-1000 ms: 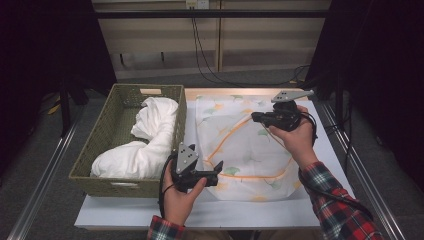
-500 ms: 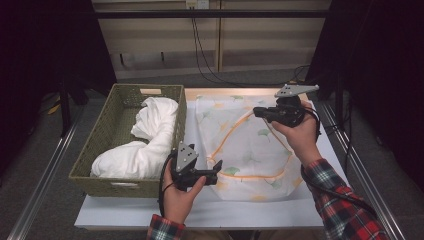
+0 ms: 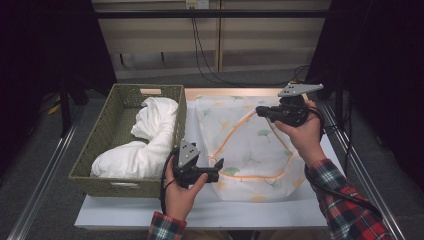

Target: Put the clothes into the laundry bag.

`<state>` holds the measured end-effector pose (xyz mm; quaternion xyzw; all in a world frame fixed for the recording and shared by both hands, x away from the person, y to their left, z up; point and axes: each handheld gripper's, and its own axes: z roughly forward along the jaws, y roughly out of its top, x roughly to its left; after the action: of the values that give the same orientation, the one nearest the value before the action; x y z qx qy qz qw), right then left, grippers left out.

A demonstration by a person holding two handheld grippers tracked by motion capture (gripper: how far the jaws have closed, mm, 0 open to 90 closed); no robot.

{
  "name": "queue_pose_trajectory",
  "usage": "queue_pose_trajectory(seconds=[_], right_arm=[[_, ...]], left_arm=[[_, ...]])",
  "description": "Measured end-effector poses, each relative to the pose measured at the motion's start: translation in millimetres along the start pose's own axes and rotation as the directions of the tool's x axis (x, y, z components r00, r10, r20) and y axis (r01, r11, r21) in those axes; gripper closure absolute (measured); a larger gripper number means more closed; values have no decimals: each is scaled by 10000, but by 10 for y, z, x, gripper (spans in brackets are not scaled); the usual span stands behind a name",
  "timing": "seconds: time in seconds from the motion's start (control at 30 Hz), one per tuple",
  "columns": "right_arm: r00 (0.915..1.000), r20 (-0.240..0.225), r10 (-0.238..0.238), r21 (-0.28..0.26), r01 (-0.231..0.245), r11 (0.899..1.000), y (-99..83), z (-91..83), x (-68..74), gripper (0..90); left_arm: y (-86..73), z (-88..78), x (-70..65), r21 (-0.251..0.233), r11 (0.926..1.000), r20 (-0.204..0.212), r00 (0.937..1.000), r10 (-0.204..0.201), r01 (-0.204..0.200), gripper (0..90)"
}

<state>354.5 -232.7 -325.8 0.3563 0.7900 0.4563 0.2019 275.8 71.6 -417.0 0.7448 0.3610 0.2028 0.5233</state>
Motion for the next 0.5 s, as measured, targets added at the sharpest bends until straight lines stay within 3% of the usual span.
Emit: queue_pose_trajectory(seconds=[0.23, 0.33, 0.4, 0.5], right_arm=[[9999, -49, 136, 79, -136, 9999, -57, 19, -16, 894], [9999, -97, 143, 137, -142, 9998, -84, 29, -18, 894], [9998, -137, 147, 133, -145, 9998, -94, 31, -24, 894], [9998, -95, 180, 143, -179, 9997, -101, 31, -30, 894]], left_arm=[[133, 66, 43, 228, 9994, 166, 9996, -247, 243, 9], [211, 71, 70, 387, 9992, -61, 9999, -100, 102, 9], [318, 66, 115, 365, 9988, -145, 9993, -330, 335, 9], [416, 62, 169, 495, 9983, -94, 9995, -317, 322, 9]])
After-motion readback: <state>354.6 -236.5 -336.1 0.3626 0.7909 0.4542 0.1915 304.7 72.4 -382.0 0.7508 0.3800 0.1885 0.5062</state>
